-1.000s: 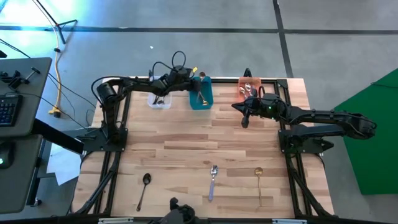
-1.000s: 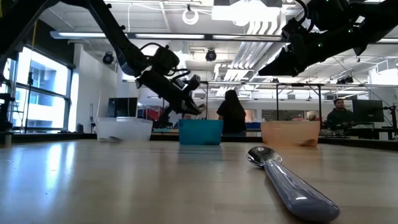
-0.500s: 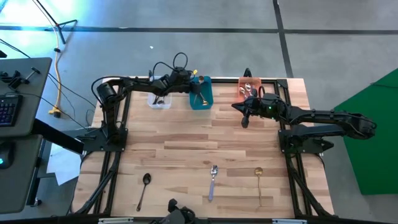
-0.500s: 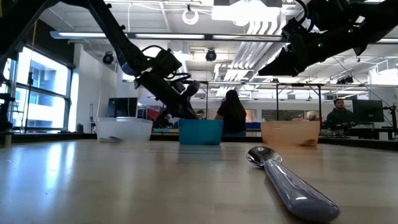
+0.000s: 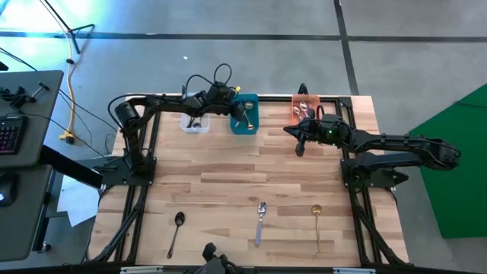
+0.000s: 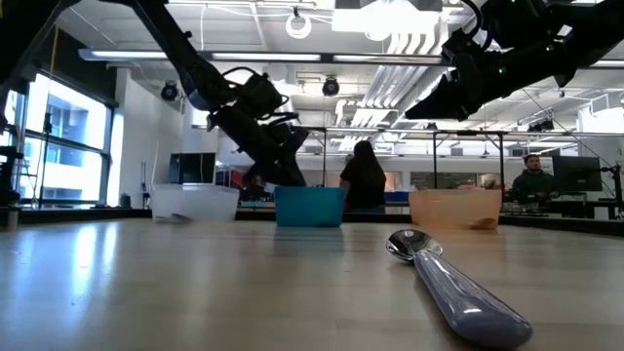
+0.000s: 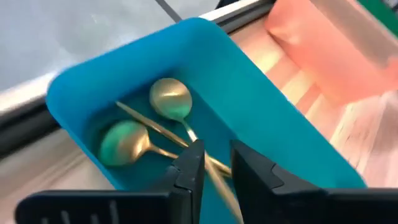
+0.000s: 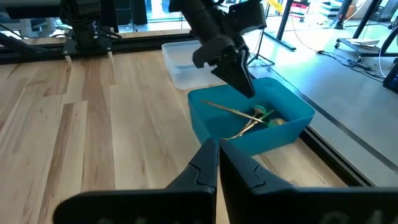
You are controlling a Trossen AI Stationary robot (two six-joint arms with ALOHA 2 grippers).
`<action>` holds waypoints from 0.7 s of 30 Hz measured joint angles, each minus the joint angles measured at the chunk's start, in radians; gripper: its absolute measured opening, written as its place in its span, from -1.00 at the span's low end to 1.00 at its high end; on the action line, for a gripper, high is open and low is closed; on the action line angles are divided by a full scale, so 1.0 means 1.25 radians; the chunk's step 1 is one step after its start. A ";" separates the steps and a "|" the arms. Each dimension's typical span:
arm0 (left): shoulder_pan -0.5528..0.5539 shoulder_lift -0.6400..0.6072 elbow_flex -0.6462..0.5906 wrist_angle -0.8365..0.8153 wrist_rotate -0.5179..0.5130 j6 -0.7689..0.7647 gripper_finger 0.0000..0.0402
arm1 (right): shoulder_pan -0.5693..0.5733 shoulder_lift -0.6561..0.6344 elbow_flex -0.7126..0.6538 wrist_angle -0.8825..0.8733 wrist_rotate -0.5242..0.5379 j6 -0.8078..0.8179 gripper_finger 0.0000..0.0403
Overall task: Sort silverware by color (type)
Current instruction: Put the purple spoon into the orange bin
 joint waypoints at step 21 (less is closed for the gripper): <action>-0.369 -0.337 -0.355 0.132 -0.281 0.152 -0.99 | 0.005 0.000 0.000 0.003 0.001 -0.007 -1.00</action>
